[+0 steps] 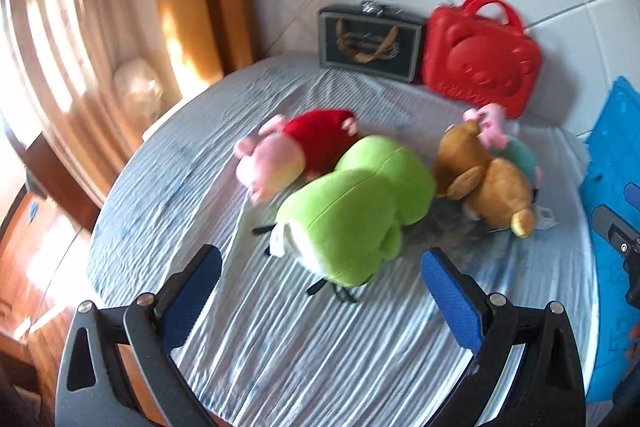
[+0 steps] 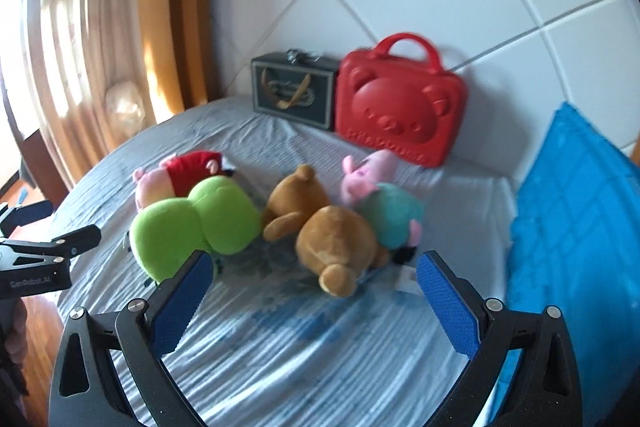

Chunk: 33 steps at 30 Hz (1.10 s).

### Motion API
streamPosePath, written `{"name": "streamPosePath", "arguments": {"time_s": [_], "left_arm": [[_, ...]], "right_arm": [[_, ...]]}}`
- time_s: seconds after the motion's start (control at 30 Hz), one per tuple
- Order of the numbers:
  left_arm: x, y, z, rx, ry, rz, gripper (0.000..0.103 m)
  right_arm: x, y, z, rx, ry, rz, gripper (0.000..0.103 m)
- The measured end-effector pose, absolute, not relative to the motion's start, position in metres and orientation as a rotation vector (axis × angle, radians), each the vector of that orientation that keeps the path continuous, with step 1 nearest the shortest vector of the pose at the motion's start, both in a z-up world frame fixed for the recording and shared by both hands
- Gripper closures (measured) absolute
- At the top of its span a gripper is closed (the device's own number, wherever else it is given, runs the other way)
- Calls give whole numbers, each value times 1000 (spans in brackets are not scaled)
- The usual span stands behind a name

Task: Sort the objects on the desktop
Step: 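Move both tools back over the bed toward the green frog plush, then grasp the green frog plush with the left tool while the right tool grips it too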

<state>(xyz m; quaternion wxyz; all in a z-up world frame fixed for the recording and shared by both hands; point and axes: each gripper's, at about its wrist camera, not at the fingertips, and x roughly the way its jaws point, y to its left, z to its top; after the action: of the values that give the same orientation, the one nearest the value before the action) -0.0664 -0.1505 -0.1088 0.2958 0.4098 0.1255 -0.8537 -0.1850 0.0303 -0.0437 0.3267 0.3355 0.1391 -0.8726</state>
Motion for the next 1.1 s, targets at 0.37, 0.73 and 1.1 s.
{"name": "streamPosePath", "arguments": {"time_s": [0.37, 0.73, 1.1], "left_arm": [[-115, -168, -204, 1164, 447, -2172, 2], [-129, -218, -237, 1213, 305, -2069, 0], [-136, -212, -241, 1279, 314, -2194, 1]], "right_arm": [[-218, -45, -120, 966, 514, -2082, 0], [-241, -73, -158, 1037, 487, -2002, 0], [-243, -133, -184, 1065, 517, -1895, 0]]}}
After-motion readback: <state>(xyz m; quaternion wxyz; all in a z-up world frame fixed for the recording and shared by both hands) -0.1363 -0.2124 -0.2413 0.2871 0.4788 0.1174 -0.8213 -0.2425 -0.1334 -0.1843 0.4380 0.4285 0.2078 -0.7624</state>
